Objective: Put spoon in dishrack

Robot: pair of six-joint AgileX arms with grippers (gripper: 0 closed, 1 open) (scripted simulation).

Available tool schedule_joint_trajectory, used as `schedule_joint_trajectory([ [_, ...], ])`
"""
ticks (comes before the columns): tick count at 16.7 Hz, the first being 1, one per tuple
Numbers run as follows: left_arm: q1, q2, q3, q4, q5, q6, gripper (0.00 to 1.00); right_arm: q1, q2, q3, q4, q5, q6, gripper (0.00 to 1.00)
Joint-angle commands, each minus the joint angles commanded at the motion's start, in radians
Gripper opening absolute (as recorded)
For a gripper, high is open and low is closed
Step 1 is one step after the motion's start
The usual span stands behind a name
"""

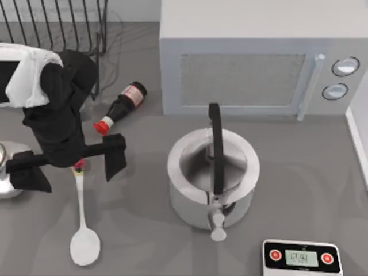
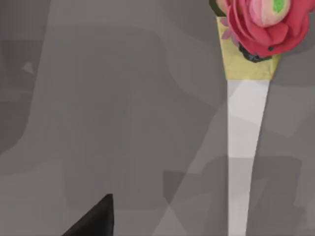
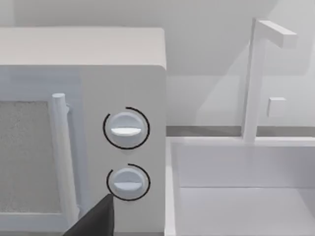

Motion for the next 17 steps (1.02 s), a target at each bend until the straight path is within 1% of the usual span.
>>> schedule_joint_trajectory([
  [2,0.000,0.042,-0.050,0.095,0.000,0.001,1.00,0.000,0.000,0.000,0.000,0.000,0.000,1.00],
  [4,0.000,0.073,-0.082,0.151,0.000,0.001,1.00,0.000,0.000,0.000,0.000,0.000,0.000,1.00],
  [9,0.000,0.081,-0.092,0.166,0.000,0.001,1.00,0.000,0.000,0.000,0.000,0.000,0.000,1.00],
  [17,0.000,0.081,-0.092,0.166,0.000,0.001,0.40,0.000,0.000,0.000,0.000,0.000,0.000,1.00],
])
